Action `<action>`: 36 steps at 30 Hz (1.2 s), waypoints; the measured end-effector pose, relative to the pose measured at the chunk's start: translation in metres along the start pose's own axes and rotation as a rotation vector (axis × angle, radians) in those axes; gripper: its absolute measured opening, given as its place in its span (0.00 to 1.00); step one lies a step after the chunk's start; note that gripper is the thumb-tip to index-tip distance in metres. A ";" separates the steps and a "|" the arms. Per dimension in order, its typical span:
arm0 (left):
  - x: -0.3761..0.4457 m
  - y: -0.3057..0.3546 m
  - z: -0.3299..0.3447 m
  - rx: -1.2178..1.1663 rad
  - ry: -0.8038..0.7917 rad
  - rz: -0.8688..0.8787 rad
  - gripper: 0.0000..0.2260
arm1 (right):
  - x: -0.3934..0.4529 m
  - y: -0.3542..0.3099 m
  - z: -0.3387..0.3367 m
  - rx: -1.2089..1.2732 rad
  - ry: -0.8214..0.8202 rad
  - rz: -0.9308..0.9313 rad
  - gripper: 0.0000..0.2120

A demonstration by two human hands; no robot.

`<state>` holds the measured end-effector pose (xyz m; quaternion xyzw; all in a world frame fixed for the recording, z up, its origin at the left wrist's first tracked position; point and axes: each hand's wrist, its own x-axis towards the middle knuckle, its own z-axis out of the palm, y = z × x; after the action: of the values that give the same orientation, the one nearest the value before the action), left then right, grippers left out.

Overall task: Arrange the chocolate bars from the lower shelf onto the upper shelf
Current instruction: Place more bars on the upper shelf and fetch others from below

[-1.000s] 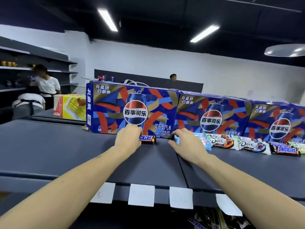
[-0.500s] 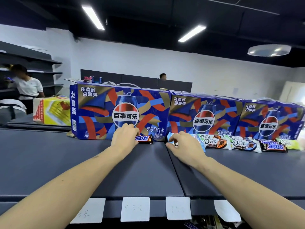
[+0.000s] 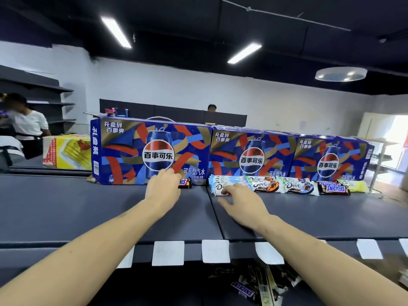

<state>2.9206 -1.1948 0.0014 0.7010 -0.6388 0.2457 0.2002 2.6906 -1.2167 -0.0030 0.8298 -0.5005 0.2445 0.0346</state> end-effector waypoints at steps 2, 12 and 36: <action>-0.012 0.011 -0.014 0.001 0.004 0.007 0.11 | -0.015 0.002 -0.010 0.003 0.009 -0.009 0.18; -0.093 0.113 -0.077 -0.071 -0.017 0.051 0.13 | -0.139 0.043 -0.071 0.016 -0.023 0.014 0.21; -0.289 0.277 -0.068 -0.147 -0.311 0.104 0.16 | -0.339 0.123 -0.047 0.086 -0.221 0.125 0.21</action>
<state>2.6215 -0.9530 -0.1267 0.6802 -0.7136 0.0971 0.1368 2.4402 -0.9871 -0.1338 0.8195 -0.5410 0.1746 -0.0718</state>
